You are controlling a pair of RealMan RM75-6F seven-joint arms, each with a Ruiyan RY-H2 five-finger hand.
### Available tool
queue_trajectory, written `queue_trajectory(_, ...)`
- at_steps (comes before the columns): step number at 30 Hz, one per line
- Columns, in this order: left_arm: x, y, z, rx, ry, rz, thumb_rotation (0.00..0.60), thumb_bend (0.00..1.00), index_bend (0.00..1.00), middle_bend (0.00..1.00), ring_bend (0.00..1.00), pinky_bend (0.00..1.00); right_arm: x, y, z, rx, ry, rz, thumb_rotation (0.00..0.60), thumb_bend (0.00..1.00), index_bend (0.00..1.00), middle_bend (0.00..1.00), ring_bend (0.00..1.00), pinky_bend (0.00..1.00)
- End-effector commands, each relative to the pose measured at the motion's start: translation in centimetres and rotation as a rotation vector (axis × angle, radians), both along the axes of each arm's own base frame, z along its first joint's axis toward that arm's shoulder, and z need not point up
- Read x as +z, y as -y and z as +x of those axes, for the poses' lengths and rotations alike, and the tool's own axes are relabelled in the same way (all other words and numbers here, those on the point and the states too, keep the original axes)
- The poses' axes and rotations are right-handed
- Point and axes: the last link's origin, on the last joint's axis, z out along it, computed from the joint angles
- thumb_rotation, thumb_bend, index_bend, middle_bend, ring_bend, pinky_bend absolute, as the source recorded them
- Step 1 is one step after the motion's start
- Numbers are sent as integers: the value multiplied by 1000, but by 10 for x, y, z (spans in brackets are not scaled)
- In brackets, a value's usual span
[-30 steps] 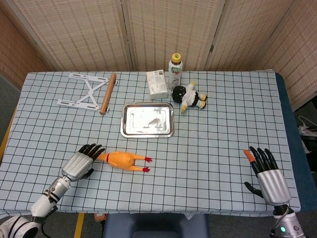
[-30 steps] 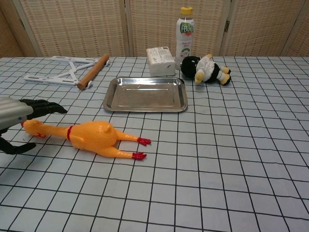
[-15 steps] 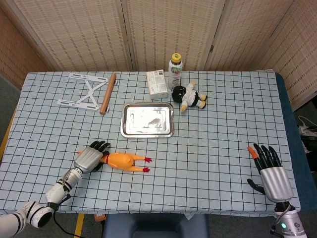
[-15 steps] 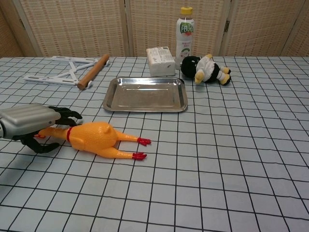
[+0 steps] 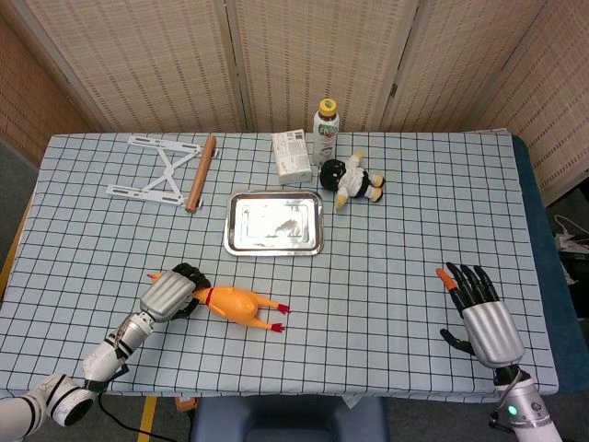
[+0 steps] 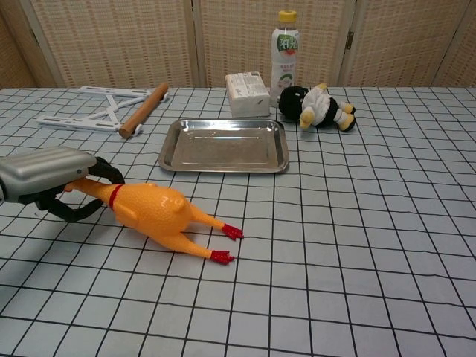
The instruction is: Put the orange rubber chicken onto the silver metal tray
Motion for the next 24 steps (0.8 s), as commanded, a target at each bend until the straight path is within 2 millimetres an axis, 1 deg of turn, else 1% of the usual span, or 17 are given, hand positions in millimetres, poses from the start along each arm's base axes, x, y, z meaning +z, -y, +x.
queue_trajectory(1,7,3,10,-8,54,-10,600,846,762,374,251,230,-7,21,42,85,37,110,600,116,0,0,0,0)
queue_trajectory(3,10,3,16,7,78,-23,600,849,764,388,264,237,-16,33,63,95,78,176,600,116,0,0,0,0)
queue_trajectory(5,13,2,23,10,99,-24,600,854,766,402,279,244,-26,43,80,95,116,236,600,116,0,0,0,0)
queue_trajectory(8,18,1,37,22,142,-21,600,859,768,414,292,262,-46,59,110,79,210,334,600,116,0,0,0,0)
queue_trajectory(11,21,3,48,2,142,-15,600,860,769,425,301,273,-66,70,134,58,280,410,600,116,0,0,0,0)
queue_trajectory(15,21,8,59,-17,125,-10,600,860,772,434,309,276,-92,76,160,42,343,486,600,117,0,0,0,0)
queue_trajectory(18,21,8,63,-13,114,-5,600,859,773,435,310,276,-108,79,177,24,393,536,600,116,0,0,0,0)
queue_trajectory(24,22,5,65,2,109,4,600,857,774,435,310,276,-130,82,202,-12,452,615,600,116,0,0,0,0)
